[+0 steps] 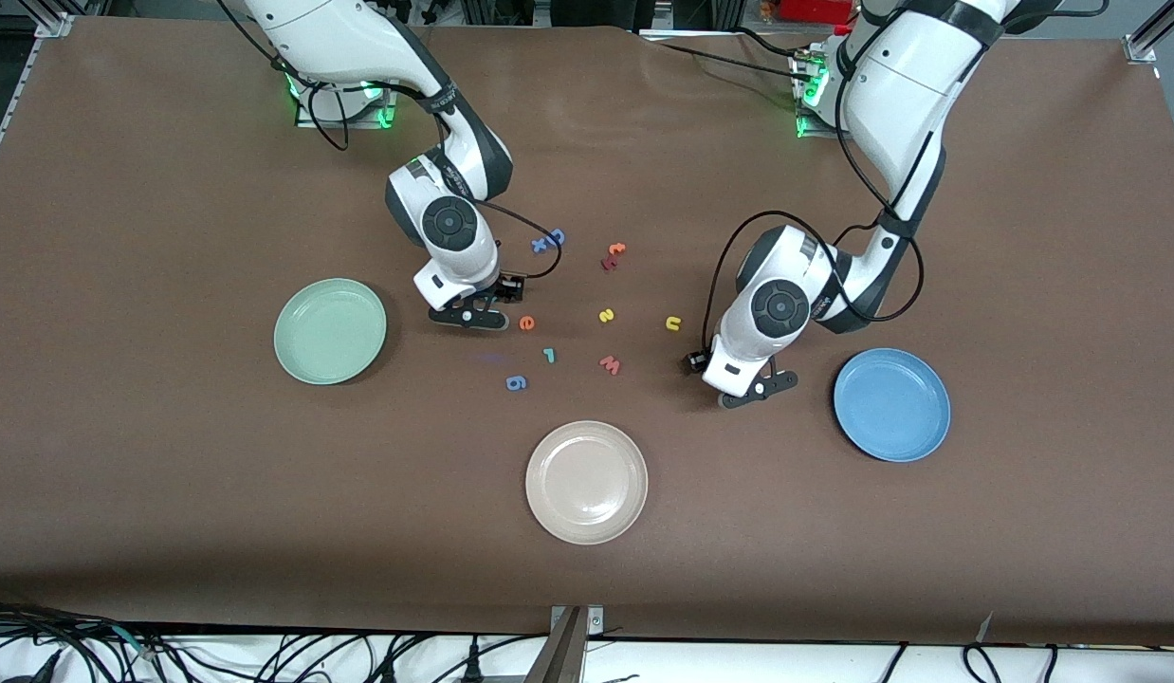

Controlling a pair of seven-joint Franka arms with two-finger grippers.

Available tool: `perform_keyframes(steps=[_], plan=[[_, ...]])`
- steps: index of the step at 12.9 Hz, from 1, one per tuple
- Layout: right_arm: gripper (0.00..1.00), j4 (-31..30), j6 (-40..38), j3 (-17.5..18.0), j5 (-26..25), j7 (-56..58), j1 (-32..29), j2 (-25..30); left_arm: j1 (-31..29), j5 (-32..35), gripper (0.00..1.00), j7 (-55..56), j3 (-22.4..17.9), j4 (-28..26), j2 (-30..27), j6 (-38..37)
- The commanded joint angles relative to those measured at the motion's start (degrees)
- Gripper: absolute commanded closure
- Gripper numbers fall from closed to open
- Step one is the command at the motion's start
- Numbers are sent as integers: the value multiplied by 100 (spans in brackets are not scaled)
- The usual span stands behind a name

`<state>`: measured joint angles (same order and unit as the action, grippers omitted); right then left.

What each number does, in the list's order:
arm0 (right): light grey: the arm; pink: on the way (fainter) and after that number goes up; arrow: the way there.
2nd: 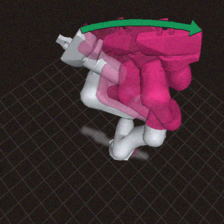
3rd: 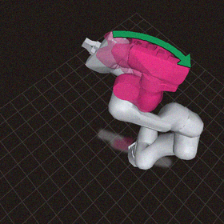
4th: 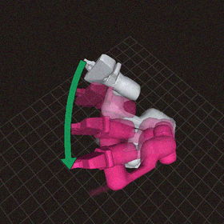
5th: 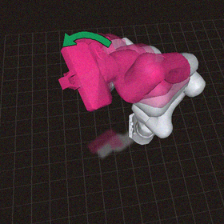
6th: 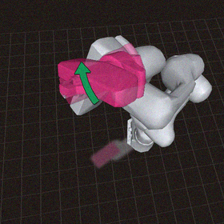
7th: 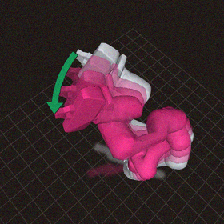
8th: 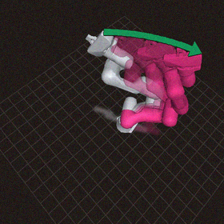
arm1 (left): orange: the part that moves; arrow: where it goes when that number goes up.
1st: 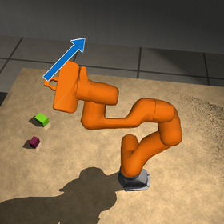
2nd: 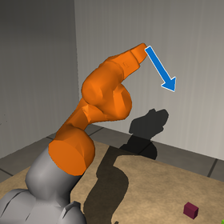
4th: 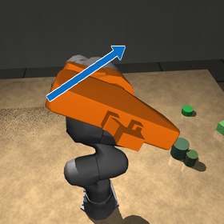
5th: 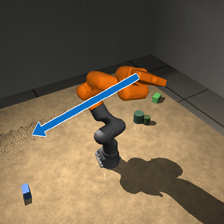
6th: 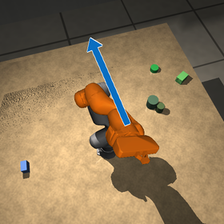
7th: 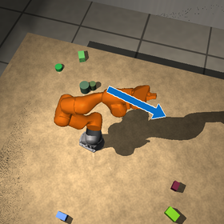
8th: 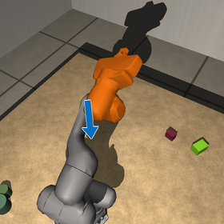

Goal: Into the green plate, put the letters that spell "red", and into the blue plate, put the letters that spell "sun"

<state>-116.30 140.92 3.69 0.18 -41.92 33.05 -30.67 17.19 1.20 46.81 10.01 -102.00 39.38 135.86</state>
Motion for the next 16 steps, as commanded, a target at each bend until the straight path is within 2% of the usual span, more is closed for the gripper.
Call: perform_keyframes(steps=[1, 3, 7, 8, 10, 13, 16], plan=[[62, -95, 84, -44, 44, -44, 61, -1, 66, -14, 21, 39, -25, 5, 35, 63], [72, -95, 50, -44, 44, -36, 61, 34, 66, -14, 23, 30, -25, 5, 26, 63], [73, -69, -29, -87, 44, 78, 35, 235, 66, 12, 61, -32, -25, -4, 35, 63], [73, -34, -291, -149, 44, 113, 0, 411, 66, 12, 67, -40, -25, -4, 35, 63], [73, 28, -923, -490, 52, 655, -18, 754, 66, 12, 73, -49, -25, -4, 44, 63], [73, 2, -1539, -1192, 52, 1788, -18, 1158, 66, 12, 80, -58, -25, -4, 44, 90], [73, -164, -1700, -1983, 61, 3195, -35, 1195, 57, 12, 88, -67, -25, 14, 35, 81]])
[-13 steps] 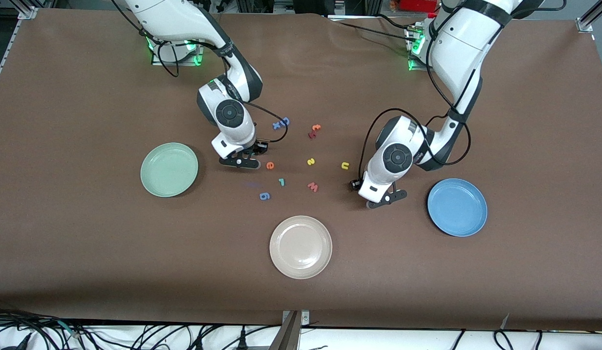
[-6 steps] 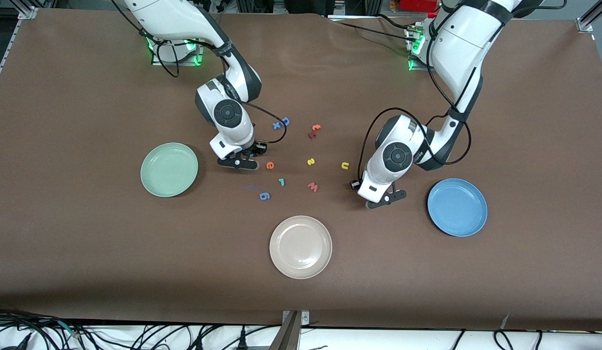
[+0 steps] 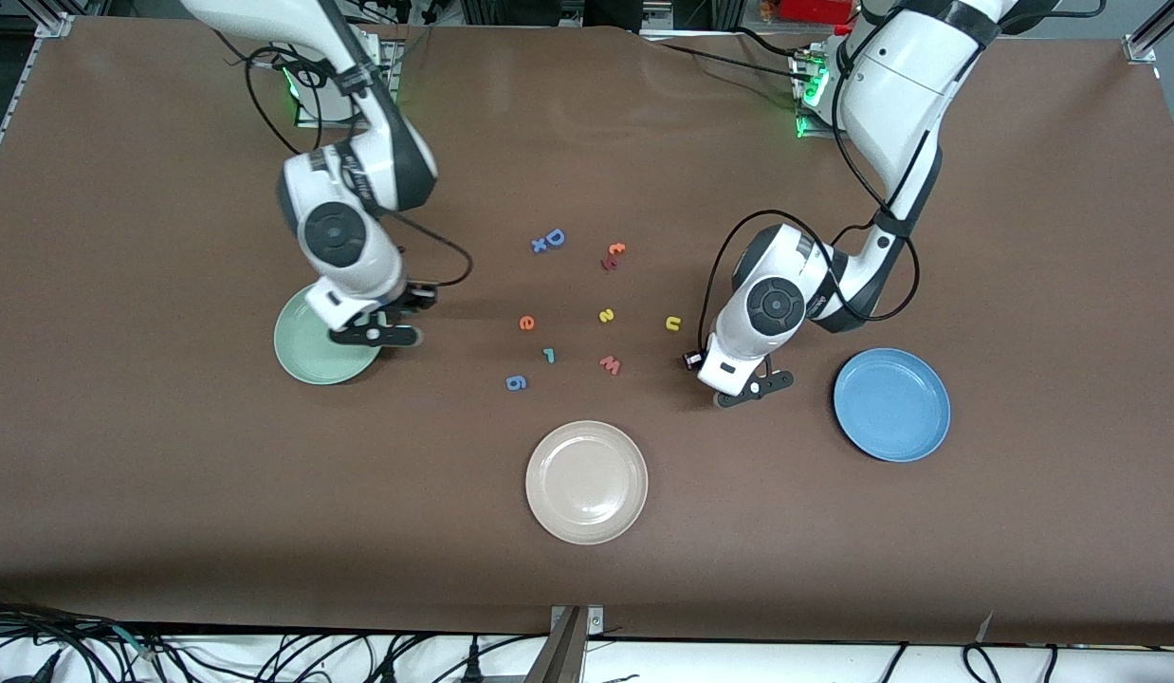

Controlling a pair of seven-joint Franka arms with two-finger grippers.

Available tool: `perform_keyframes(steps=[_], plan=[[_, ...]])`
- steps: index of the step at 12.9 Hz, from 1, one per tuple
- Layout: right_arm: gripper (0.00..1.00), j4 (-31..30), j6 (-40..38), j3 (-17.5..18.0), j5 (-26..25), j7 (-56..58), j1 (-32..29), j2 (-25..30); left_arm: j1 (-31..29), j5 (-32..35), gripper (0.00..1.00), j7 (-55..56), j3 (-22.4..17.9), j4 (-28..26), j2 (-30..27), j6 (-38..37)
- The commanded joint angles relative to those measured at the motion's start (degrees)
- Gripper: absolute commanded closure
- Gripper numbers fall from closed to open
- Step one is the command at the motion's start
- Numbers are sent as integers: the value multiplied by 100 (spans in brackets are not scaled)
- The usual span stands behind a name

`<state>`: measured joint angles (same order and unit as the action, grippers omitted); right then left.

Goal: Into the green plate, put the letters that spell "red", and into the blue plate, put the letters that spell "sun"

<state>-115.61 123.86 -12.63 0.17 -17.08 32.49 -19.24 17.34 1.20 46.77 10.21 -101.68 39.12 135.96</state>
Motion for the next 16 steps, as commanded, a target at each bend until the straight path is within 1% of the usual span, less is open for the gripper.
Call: perform_keyframes(steps=[1, 3, 5, 7, 8, 9, 10, 11, 12, 14, 15, 16], plan=[[73, -365, 120, -528, 89, 1072, -49, -8, 32, 12, 91, -63, -54, -1, 34, 36], [73, -759, 584, -548, 159, 1548, -356, -53, 6, 12, 91, -211, -141, 69, -106, -61], [72, -1173, 1226, -539, 159, 1830, -524, -105, -38, 3, 91, -886, -360, 183, -316, -464], [68, -1218, 1273, -539, 168, 1866, -603, -193, -134, 3, 91, -1518, -528, 184, -545, -676], [60, -1219, 1281, -539, 168, 1866, -604, -237, -230, 3, 90, -1905, -598, 184, -650, -842], [40, -1219, 1273, -548, 168, 1866, -604, -238, -310, 3, 90, -2387, -738, 184, -712, -904], [14, -1201, 1255, -539, 159, 1866, -604, -229, -345, -49, 89, -2957, -922, 175, -713, -905], [5, -1184, 1220, -548, 159, 1866, -604, -194, -389, -76, 88, -3485, -1107, 167, -696, -896], [1, -1166, 1211, -548, 159, 1866, -604, -168, -477, -76, 87, -3926, -1222, 167, -713, -905], [1, -1122, 1185, -513, 168, 1805, -595, 16, -617, -76, 87, -4944, -1529, 167, -722, -905], [1, -1087, 1176, -478, 168, 1700, -560, 52, -653, -189, 87, -5463, -1731, 167, -696, -888], [1, -956, 1141, -338, 177, 1551, -560, 113, -671, -408, 87, -5938, -1846, 167, -643, -870]])
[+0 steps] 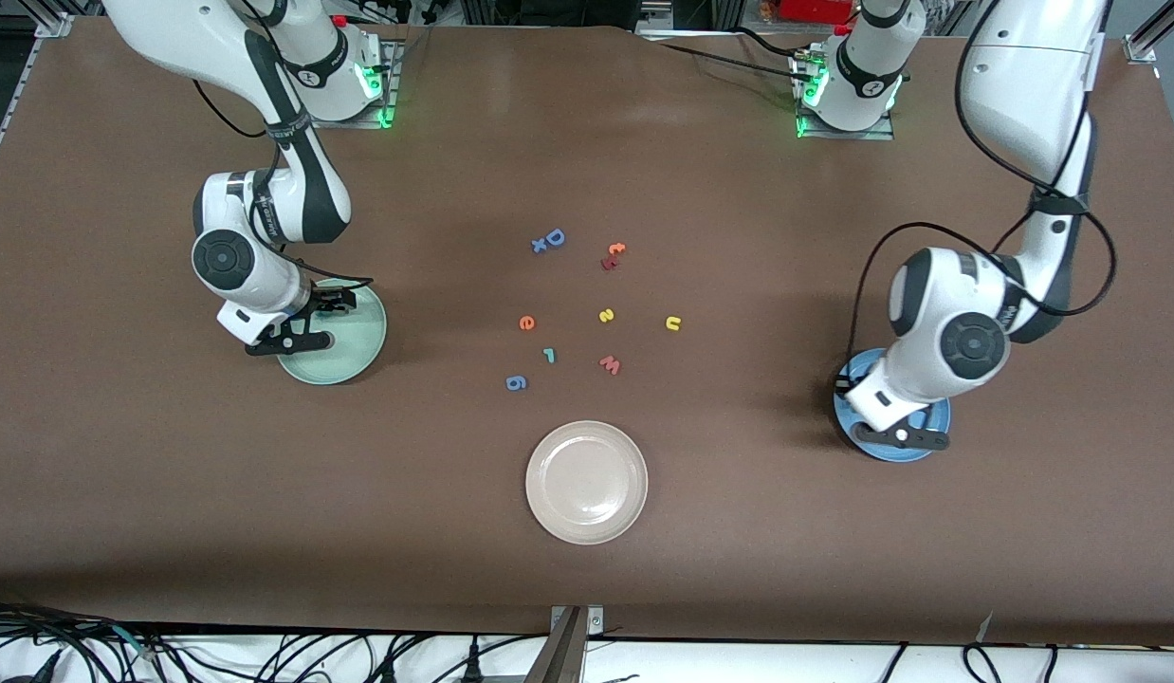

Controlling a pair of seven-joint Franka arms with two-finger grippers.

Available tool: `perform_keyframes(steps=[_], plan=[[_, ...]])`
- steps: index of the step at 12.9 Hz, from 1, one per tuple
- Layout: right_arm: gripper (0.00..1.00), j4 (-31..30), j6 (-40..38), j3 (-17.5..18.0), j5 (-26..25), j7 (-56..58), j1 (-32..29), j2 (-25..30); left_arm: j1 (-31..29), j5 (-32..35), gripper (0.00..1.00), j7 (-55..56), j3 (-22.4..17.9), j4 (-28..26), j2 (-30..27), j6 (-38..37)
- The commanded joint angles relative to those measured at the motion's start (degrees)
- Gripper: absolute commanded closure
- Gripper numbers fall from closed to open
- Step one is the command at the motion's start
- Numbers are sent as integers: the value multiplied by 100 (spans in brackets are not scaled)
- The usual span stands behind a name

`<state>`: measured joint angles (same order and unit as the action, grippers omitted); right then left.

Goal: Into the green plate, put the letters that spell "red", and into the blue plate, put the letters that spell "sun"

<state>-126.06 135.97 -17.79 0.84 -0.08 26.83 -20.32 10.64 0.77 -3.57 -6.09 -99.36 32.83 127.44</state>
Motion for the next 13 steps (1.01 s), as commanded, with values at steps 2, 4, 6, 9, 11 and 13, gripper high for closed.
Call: perform_keyframes(steps=[2, 4, 6, 9, 11, 13], plan=[[1, 361, -158, 564, 144, -989, 6, 213, -9, -543, 74, -1260, -322, -66, 74, 18], [1, 564, -194, 898, 170, -1738, 15, 99, -9, -543, 0, -1261, -322, -57, 92, 18], [1, 1071, -176, 1302, 677, -2213, 42, -233, 8, -535, 0, -1182, -322, -48, 57, 9], [1, 1854, -150, 1690, 830, -2671, 304, -901, 157, -552, 0, -273, -34, -39, -92, -61], [1, 2355, -115, 1691, 760, -3547, 751, -1331, 210, -552, 0, 939, 466, -48, -102, -113], [1, 2656, -89, 1682, 751, -3718, 955, -1631, 272, -552, 0, 1943, 915, -92, -102, -114]])
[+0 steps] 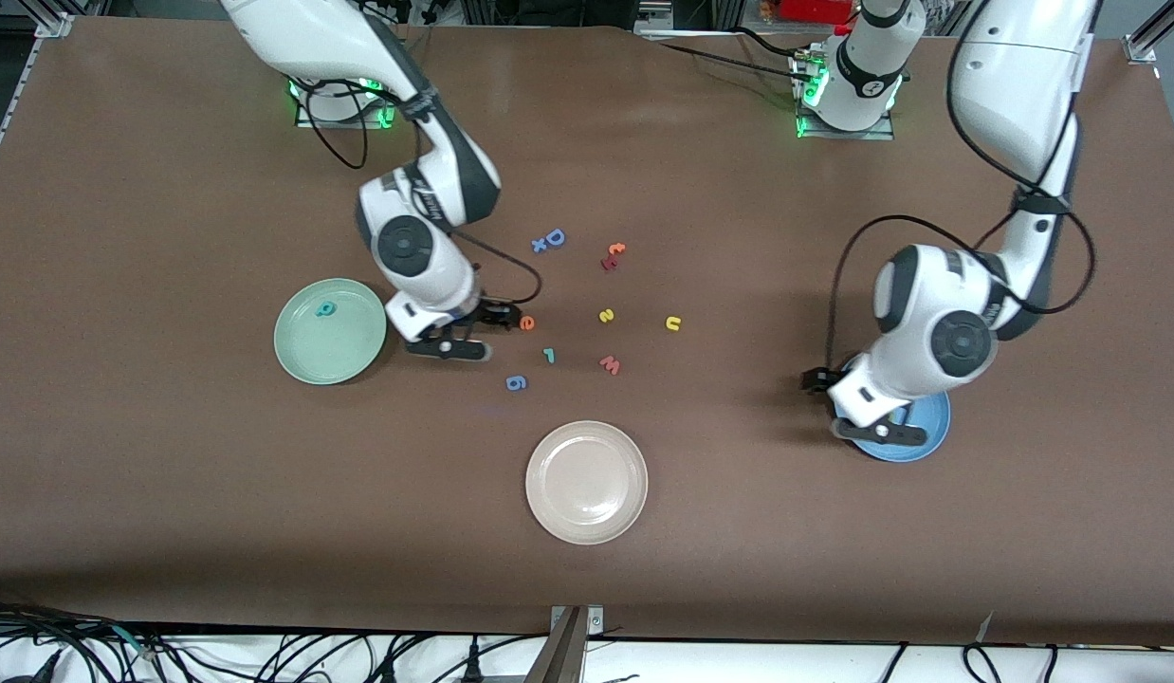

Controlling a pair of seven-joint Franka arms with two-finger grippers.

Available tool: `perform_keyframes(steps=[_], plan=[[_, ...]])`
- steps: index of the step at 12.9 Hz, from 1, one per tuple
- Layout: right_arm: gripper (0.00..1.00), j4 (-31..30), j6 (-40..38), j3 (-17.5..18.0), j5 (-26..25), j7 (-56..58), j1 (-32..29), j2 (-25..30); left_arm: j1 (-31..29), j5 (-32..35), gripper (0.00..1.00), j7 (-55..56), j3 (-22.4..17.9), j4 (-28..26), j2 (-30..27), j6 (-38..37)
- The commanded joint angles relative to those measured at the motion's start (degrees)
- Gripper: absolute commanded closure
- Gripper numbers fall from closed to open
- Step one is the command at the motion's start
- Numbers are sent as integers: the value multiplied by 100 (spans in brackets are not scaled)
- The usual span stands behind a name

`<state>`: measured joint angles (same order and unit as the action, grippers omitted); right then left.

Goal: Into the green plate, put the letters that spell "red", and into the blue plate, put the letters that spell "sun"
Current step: 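Drop the u from the left gripper while the right gripper grasps the e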

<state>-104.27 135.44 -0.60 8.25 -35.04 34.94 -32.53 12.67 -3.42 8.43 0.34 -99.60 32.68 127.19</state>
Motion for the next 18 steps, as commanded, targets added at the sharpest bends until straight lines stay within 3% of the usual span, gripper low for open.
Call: perform_keyframes(steps=[1, 4, 5, 7, 10, 12, 13, 16, 18], plan=[[1, 469, 25, -37, 10, -222, 205, -464, 139, -123, 0, 1182, 465, -95, -78, -89], [10, 469, 394, -37, 10, -275, 311, -701, 218, -115, 0, 1574, 836, -112, -121, -299], [17, 460, 395, -37, 1, -275, 329, -728, 253, -115, 0, 1600, 958, -173, -121, -326], [43, 442, 369, -37, -8, -223, 356, -763, 315, -115, 0, 1888, 1143, -270, -130, -326], [43, 416, 307, -37, -17, -222, 399, -763, 569, -123, 0, 1987, 1179, -481, -226, -125], [45, 416, 307, -37, -8, -249, 417, -772, 710, -123, 0, 1960, 1153, -1076, -402, 802], [52, 416, 307, -28, -8, -231, 417, -772, 745, -123, 0, 1952, 1153, -1253, -411, 1121], [57, 407, 307, -28, -8, -231, 452, -772, 842, -123, 0, 1978, 1153, -1404, -350, 1483], [74, 398, 307, -28, -8, -223, 452, -772, 912, -115, 1, 1987, 1153, -1405, -254, 1581]])
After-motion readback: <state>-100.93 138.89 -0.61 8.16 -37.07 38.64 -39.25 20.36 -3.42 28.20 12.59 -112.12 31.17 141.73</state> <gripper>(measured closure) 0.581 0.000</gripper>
